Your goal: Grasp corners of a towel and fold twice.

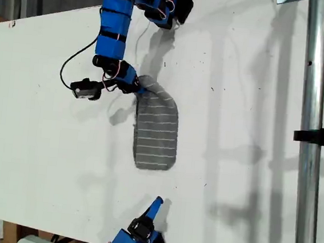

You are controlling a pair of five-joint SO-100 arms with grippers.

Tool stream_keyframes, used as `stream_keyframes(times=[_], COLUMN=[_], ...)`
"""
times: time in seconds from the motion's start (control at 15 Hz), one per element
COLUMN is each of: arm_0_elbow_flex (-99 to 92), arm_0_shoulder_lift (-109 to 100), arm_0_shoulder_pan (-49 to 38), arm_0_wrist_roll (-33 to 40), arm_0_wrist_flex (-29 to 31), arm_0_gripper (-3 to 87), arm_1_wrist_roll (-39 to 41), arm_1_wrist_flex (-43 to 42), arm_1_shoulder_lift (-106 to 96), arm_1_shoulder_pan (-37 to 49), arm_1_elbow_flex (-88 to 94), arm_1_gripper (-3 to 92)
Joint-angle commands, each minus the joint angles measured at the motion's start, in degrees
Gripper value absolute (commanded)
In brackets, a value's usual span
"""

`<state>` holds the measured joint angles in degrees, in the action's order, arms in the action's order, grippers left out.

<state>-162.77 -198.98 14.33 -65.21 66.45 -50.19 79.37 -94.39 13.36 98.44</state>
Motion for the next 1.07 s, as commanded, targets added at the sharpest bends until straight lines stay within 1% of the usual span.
stream_keyframes(times=[0.0,0.07,0.13,0.2,0.27,0.33,0.4,0.53,0.6,0.67,0.8,0.87,0.93,1.0], arm_0_elbow_flex=[0.26,0.18,0.18,0.09,0.09,0.09,0.18,0.26,0.09,0.09,0.09,-0.18,-0.35,-0.35], arm_0_shoulder_lift=[-0.53,-0.53,-0.53,-0.53,-0.53,-0.53,-0.53,-0.53,-0.53,-0.53,-0.53,-0.53,-0.53,-0.53], arm_0_shoulder_pan=[-0.7,-0.7,-0.62,-0.62,-0.62,-0.79,-1.05,-1.05,-1.05,-1.32,-1.41,-1.41,-1.41,-1.32], arm_0_wrist_roll=[0.35,0.18,0.0,-0.18,-0.26,-0.18,-0.09,-0.26,-0.26,-0.18,0.0,0.0,-0.09,-0.18], arm_0_wrist_flex=[-1.76,-1.85,-1.85,-1.85,-1.93,-2.02,-2.11,-2.11,-2.11,-2.2,-2.2,-2.29,-2.37,-2.37], arm_0_gripper=[2.5,2.5,2.5,2.5,2.5,2.8,2.9,2.9,3.1,3.2,3.4,3.5,3.6,3.6], arm_1_wrist_roll=[-9.84,-15.21,-21.27,-25.49,-25.75,-21.53,-17.23,-12.48,-11.43,-11.43,-11.78,-11.43,-11.43,-11.87], arm_1_wrist_flex=[13.89,19.16,26.54,31.9,31.46,21.45,6.68,-9.32,-17.75,-24.17,-33.22,-38.85,-40.87,-41.48], arm_1_shoulder_lift=[-9.32,-11.95,-13.8,-14.85,-14.68,-16.96,-21.18,-19.95,-18.54,-16.08,-10.2,-7.29,-4.75,-4.57], arm_1_shoulder_pan=[-4.31,-6.86,-9.14,-11.16,-13.01,-14.15,-13.89,-11.34,-10.99,-10.55,-8.53,-7.29,-6.15,-4.83], arm_1_elbow_flex=[4.83,8.17,9.67,10.63,9.84,8.44,10.63,10.28,10.28,9.84,10.63,11.87,10.9,9.67], arm_1_gripper=[-0.2,-0.2,-0.2,-0.2,-0.2,-0.2,-0.2,-0.2,-0.2,-0.2,-0.2,2.0,19.1,33.4])
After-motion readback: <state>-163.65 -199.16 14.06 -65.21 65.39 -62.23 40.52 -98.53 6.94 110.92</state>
